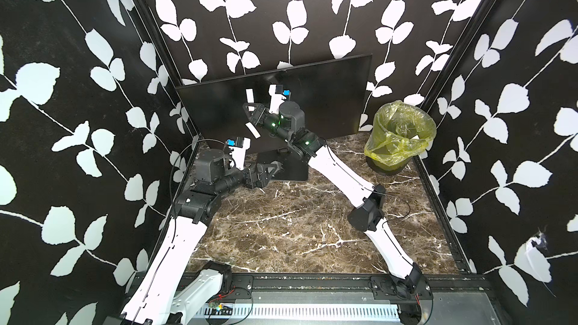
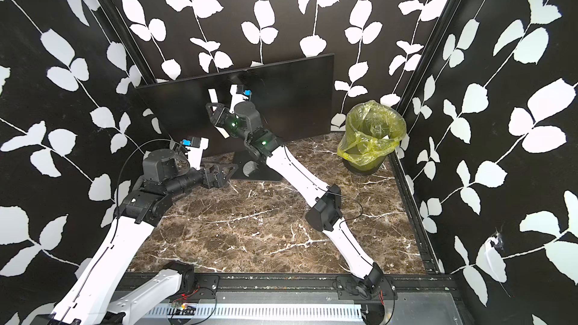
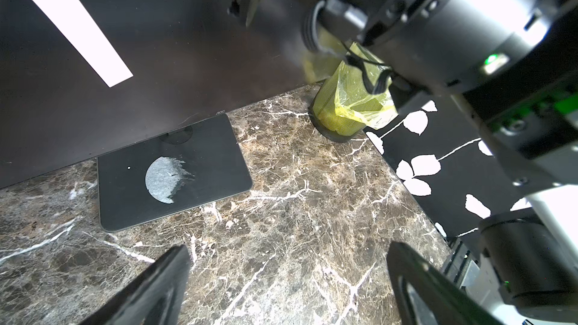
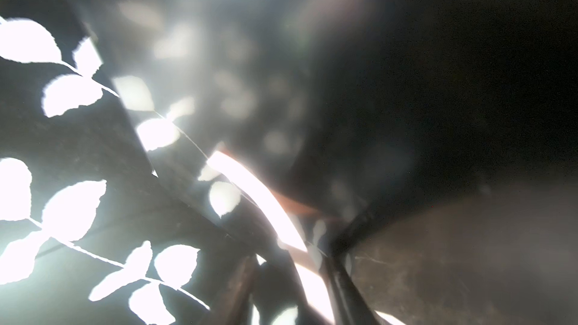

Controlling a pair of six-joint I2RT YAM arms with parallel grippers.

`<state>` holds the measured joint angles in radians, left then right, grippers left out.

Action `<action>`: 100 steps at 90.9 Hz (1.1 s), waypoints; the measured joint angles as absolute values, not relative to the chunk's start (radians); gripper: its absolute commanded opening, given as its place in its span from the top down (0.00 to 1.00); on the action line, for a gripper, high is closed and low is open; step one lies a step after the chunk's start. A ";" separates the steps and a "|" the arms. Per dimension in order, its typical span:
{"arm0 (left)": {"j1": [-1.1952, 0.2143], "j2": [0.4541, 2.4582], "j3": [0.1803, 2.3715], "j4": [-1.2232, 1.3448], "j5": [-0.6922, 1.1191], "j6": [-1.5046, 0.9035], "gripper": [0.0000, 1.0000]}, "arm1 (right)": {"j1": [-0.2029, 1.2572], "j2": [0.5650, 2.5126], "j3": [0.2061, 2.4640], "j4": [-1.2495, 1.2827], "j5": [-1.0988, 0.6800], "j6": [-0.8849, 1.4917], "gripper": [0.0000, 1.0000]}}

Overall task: Remove the sticky note from the monitor
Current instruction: Tear off the sticky note from the monitor.

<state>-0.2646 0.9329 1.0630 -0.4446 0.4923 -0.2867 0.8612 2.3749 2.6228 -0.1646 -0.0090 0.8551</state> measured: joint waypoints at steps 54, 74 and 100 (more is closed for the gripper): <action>-0.265 0.933 1.063 -0.445 0.497 -0.280 0.01 | 0.840 2.365 2.710 -0.219 0.001 0.874 0.59; -0.265 0.944 1.063 -0.445 0.498 -0.280 0.01 | 0.839 2.379 2.712 -0.233 -0.004 0.874 0.59; -0.265 0.950 1.063 -0.445 0.498 -0.278 0.01 | 0.840 2.407 2.749 -0.240 -0.016 0.874 0.59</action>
<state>-0.2646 0.9501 1.0634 -0.4450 0.4984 -0.2783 0.8398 2.4069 2.7495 -0.2401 -0.0162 0.8742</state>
